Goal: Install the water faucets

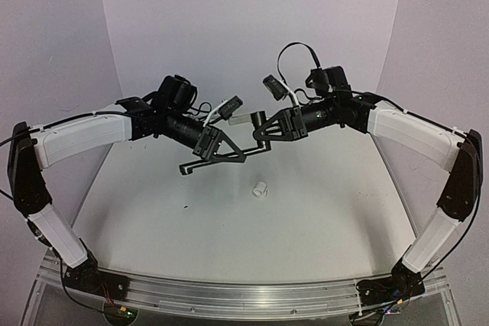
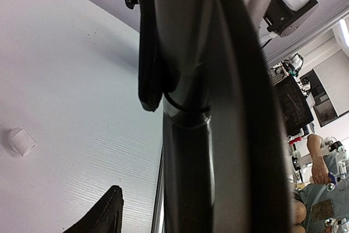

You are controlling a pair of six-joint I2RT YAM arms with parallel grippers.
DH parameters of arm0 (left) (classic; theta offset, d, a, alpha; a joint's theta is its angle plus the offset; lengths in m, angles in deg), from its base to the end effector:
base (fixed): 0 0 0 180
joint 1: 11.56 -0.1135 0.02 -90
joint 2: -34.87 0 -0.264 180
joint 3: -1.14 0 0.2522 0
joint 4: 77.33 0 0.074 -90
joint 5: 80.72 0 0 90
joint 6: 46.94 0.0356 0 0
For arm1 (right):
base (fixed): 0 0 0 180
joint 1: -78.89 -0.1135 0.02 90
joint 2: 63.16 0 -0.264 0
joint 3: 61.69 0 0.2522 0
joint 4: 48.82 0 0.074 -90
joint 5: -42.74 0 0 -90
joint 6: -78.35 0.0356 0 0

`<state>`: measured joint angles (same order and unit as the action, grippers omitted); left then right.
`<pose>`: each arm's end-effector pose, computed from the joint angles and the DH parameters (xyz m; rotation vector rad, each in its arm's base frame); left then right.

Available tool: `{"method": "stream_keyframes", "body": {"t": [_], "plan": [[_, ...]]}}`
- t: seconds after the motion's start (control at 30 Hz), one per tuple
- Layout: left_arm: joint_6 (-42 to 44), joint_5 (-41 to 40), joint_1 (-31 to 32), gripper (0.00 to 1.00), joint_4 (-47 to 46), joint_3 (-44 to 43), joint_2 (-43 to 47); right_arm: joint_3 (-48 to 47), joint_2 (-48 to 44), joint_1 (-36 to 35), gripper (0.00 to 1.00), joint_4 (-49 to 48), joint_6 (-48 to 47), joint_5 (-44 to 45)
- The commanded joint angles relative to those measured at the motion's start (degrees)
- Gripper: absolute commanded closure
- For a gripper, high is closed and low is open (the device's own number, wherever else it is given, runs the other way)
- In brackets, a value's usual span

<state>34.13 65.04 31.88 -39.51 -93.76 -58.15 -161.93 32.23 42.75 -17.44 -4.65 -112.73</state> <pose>0.2427 -0.2703 0.3302 1.2357 1.9502 -1.5600 0.2842 0.2476 0.3580 -1.2444 1.6971 1.6137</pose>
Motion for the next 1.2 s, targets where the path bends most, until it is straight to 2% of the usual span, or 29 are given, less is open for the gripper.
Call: {"method": "stream_keyframes", "body": {"t": [0.0,0.17,0.33,0.43,0.5,0.57,0.73,0.8,1.07,1.17], "plan": [[1.6,2.1,0.2,0.48,0.4,-2.6,-0.9,-1.8,-3.4,0.1,1.0,-6.1,0.6,-3.0],[1.0,3.7,0.2,0.63,-1.9,-1.6,0.1,-1.4,-3.3,0.1,1.0,-6.2,0.5,-2.6],[0.8,4.2,0.2,0.82,-3.6,-0.3,1.6,-1.1,-3.1,0.1,1.0,-6.2,0.4,-2.1],[0.7,4.2,0.2,0.98,-3.9,0.2,2.2,-0.9,-3.1,0.1,1.0,-6.1,0.4,-1.6],[1.3,4.3,0.2,1.0,-3.2,0.2,2.4,-0.8,-3.1,0.1,0.96,-6.1,0.4,-0.9],[1.9,3.6,0.1,1.0,-2.2,0.1,2.7,-0.8,-3.1,0.1,0.81,-6.1,0.3,-0.5],[4.1,1.7,0.0,1.0,0.9,0.4,3.4,-1.7,-3.2,0.3,0.2,-5.6,-0.2,1.5],[4.3,0.6,-0.2,1.0,1.5,1.0,4.0,-1.9,-3.9,1.0,0.04,-5.5,-0.6,2.6],[1.0,-3.8,-2.1,1.0,1.2,5.1,6.6,-2.4,-5.4,9.4,0.02,-5.0,-1.0,7.2],[-1.8,-6.9,-3.6,1.0,-0.1,7.2,8.7,-3.5,-4.3,13.4,0.02,-0.2,-4.0,9.6]]}}
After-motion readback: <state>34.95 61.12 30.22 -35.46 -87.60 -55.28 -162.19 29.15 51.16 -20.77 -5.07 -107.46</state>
